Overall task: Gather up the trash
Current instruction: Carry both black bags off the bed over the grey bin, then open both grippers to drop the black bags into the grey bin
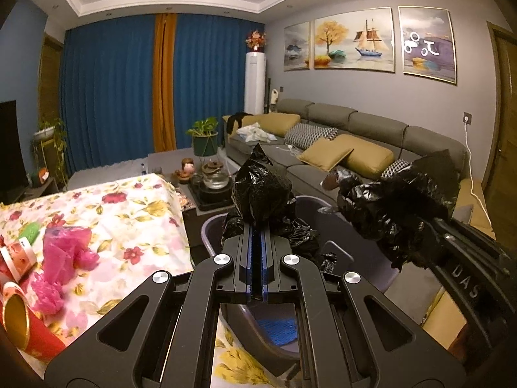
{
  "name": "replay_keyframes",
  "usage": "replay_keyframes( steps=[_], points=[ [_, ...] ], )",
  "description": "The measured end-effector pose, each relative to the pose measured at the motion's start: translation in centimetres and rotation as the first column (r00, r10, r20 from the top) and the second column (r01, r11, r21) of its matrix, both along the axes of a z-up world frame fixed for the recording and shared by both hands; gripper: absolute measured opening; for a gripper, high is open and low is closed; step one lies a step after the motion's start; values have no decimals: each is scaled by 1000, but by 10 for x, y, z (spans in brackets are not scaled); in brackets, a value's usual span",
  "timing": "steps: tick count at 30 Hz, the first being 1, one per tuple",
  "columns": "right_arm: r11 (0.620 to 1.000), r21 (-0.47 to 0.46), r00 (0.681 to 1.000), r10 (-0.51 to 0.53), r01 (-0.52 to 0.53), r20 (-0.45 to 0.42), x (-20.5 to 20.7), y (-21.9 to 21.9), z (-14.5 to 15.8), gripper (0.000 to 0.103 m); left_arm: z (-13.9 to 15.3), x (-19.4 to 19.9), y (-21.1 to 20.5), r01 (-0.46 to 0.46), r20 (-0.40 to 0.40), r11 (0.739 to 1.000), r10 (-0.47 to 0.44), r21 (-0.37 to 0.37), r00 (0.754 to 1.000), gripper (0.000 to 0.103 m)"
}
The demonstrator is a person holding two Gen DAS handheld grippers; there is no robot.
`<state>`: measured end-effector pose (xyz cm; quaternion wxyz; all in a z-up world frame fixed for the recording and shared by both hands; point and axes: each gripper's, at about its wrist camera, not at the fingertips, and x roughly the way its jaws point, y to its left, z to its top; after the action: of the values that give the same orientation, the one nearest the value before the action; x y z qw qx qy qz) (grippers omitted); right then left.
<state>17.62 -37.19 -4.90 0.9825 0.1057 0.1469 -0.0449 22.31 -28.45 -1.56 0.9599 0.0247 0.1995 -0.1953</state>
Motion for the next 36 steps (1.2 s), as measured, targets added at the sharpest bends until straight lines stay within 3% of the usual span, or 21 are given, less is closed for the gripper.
replay_keyframes(
  steps=[23, 26, 27, 28, 31, 34, 36],
  points=[
    [999, 29, 999, 21, -20, -29, 30, -10, -8, 5, -18, 27, -17, -23, -69, 1000, 24, 21, 997, 4],
    [1000, 27, 999, 16, -15, -29, 30, -10, -7, 15, -20, 30, -17, -29, -86, 999, 31, 23, 996, 4],
    [1000, 25, 1000, 14, -13, -28, 30, -10, -7, 26, -20, 31, -16, -30, -91, 999, 32, 23, 995, 5],
    [1000, 27, 1000, 11, -10, -23, 30, -10, -5, 36, -21, 32, -16, -32, -98, 999, 34, 23, 995, 8],
    [1000, 25, 1000, -1, 1, -14, 27, -10, -4, 43, -22, 35, -13, -37, -117, 999, 39, 20, 992, 19],
    [999, 32, 1000, -7, 7, -7, 20, -9, -3, 50, -22, 33, -10, -44, -117, 999, 46, 17, 992, 42],
    [999, 31, 1000, -15, 15, 0, 15, -8, -2, 55, -21, 30, -6, -51, -108, 999, 52, 14, 993, 51]
  ],
)
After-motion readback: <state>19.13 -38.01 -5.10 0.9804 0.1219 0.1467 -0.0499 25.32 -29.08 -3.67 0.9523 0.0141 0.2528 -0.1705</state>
